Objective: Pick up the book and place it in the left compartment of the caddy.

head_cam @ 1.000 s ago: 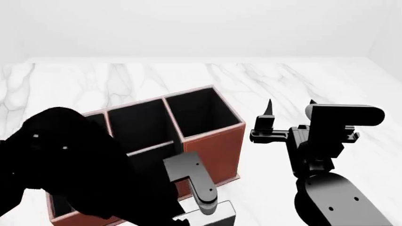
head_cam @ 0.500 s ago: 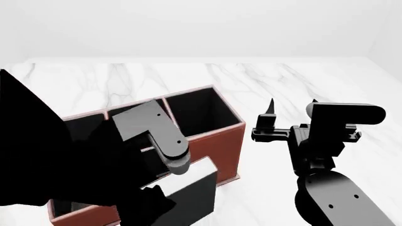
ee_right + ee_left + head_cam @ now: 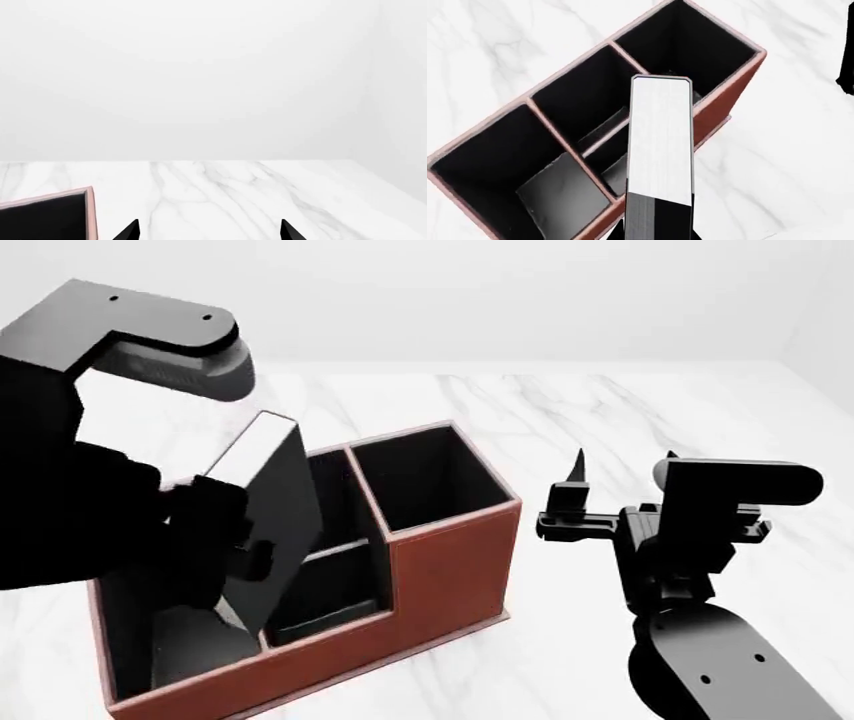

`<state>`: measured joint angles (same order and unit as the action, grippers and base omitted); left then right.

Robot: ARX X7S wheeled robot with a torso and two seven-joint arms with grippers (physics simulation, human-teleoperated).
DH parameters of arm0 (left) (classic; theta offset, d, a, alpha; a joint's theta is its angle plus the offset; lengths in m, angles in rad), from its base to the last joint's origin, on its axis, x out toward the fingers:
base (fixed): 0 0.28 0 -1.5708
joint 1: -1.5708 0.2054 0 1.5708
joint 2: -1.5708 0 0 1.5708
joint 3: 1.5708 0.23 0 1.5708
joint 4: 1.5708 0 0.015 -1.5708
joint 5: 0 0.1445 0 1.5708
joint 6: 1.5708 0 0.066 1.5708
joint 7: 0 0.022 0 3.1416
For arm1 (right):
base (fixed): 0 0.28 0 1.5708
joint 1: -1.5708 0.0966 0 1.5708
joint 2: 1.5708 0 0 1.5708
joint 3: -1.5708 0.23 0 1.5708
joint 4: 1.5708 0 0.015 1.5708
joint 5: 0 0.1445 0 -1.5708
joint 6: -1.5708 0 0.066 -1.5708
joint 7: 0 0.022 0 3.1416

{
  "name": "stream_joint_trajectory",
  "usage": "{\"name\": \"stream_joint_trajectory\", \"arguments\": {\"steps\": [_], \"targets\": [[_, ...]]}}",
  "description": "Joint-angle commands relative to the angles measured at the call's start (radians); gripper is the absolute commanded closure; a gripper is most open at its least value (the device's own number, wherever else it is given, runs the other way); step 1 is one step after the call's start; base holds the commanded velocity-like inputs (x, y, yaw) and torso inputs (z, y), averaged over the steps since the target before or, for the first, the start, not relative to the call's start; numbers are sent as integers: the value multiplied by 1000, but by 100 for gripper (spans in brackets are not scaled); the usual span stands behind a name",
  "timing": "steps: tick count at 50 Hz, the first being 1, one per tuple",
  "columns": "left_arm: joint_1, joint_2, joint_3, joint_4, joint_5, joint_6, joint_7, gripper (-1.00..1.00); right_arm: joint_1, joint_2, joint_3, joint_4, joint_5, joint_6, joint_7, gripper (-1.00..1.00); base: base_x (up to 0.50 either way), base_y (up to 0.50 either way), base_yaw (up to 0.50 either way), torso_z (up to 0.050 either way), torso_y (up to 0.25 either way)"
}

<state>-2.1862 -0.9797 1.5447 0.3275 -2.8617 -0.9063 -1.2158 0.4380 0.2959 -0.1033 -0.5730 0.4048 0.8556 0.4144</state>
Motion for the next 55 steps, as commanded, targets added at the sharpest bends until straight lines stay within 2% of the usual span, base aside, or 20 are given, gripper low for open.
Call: {"name": "stream_joint_trajectory", "arguments": {"steps": [1,6,8,11,13,16,31,44,55], "targets": [[-80,-36,46,0,-51,258,-223,100,-1,1,-4,6,3,-5,2,-100,0,0,0,0,0],[-84,-23,52,-13,-41,260,-258,100,1,2,-5,1,7,0,5,-100,0,0,0,0,0],[-73,-35,60,0,-56,373,-289,100,1,1,-7,3,7,-2,5,-100,0,0,0,0,0],[-93,-11,88,-56,-13,320,-314,100,2,1,-8,-3,11,3,7,-100,0,0,0,0,3],[-94,-7,94,-75,-22,360,-316,100,3,1,-8,2,10,0,7,-100,0,0,0,0,0],[-92,-2,101,-76,-26,402,-301,100,1,2,-9,5,10,-5,7,-100,0,0,0,0,0],[-39,47,140,-134,24,389,-272,100,-1,3,-10,5,14,-9,13,-100,0,0,0,1,1],[-35,26,174,-133,50,401,-306,100,-1,6,-11,4,21,-11,17,-100,0,0,0,0,1],[-19,19,187,-152,95,412,-276,100,-4,6,-12,7,25,-17,18,-100,0,0,0,0,1]]}}
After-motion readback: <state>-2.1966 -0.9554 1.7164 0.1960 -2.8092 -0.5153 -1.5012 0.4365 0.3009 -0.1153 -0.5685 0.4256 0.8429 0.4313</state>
